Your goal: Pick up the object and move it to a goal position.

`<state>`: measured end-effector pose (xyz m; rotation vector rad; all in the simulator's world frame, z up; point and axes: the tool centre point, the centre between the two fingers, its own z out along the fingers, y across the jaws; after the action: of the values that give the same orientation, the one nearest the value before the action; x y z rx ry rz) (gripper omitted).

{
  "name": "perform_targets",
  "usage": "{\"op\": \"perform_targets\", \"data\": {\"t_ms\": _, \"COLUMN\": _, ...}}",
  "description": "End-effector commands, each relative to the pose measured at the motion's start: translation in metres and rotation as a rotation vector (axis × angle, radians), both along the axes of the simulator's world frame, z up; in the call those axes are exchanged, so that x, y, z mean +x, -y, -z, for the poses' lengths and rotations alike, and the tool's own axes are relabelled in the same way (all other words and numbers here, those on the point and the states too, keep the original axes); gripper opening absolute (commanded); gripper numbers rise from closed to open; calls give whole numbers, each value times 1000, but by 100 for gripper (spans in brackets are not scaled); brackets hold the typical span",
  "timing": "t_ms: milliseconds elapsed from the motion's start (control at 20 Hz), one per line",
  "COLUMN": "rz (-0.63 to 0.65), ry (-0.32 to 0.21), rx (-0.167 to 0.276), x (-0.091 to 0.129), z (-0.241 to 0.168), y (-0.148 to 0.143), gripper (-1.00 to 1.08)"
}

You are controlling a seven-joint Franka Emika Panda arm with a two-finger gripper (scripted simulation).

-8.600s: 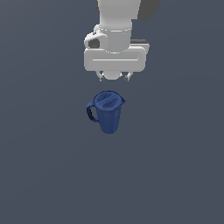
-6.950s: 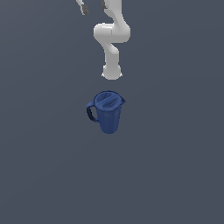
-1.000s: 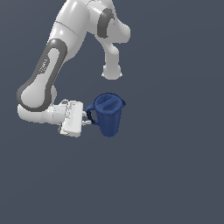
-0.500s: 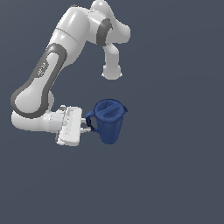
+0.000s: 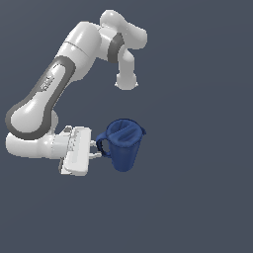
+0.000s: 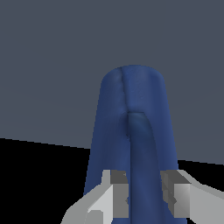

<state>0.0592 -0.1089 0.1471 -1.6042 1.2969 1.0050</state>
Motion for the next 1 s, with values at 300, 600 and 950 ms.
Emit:
{"op": "perform_targets", "data": {"t_ms": 300, "rz": 0, "ry": 3, "rx": 0, "x": 23, "z": -4, "y": 0, "gripper": -100}}
{"op": "perform_targets", "data": {"t_ms": 600, "rz": 0, "ry": 3, "rx": 0, "x": 32, "z": -5, "y": -1, "gripper": -100}}
{"op": "perform_targets", "data": {"t_ms": 950, "rz": 0, "ry": 3, "rx": 0, "x": 37, "z": -5, "y": 0, "gripper": -100}}
